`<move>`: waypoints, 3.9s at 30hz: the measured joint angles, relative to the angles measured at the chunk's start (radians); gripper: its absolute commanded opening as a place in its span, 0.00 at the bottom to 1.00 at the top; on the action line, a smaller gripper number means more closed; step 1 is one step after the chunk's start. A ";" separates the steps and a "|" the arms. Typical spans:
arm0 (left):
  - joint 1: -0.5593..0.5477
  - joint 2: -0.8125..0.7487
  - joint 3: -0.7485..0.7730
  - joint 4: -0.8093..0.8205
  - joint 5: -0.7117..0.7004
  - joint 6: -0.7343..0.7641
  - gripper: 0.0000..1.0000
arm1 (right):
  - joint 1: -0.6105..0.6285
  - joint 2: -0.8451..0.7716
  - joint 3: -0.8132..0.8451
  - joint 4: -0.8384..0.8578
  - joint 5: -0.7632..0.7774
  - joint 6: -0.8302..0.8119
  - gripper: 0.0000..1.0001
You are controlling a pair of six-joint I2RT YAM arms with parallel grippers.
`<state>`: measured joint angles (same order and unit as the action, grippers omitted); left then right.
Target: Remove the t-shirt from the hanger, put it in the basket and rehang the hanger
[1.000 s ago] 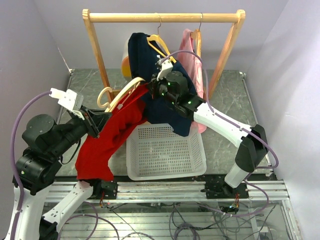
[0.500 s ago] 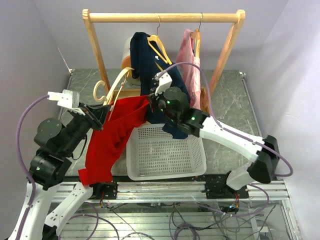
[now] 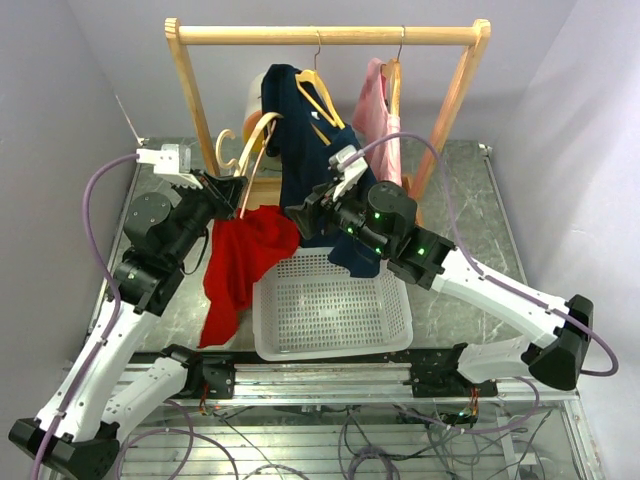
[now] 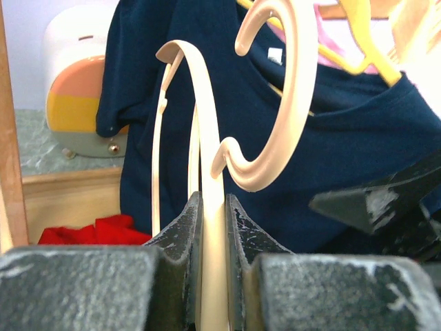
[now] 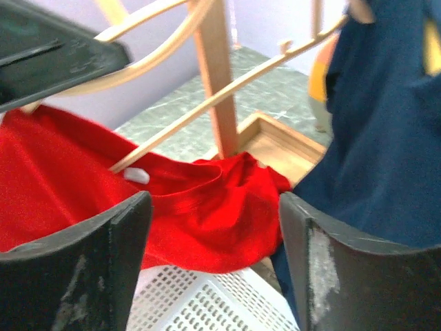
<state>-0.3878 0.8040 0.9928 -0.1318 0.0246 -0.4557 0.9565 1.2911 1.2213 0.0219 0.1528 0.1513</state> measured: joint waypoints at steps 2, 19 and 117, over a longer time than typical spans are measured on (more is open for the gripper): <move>0.000 0.015 0.000 0.036 0.000 -0.013 0.07 | 0.000 0.010 -0.008 0.021 -0.062 -0.005 0.78; 0.000 0.066 0.000 0.124 0.011 -0.068 0.07 | 0.056 0.211 0.021 0.154 -0.374 -0.034 0.81; 0.000 0.138 0.146 -0.042 -0.089 0.014 0.07 | 0.267 -0.281 -0.101 -0.095 0.160 -0.173 0.00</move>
<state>-0.3878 0.9417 1.1389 -0.1741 -0.0643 -0.4412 1.2236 1.0100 1.1198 -0.0727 0.3130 -0.0216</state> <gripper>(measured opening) 0.193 0.020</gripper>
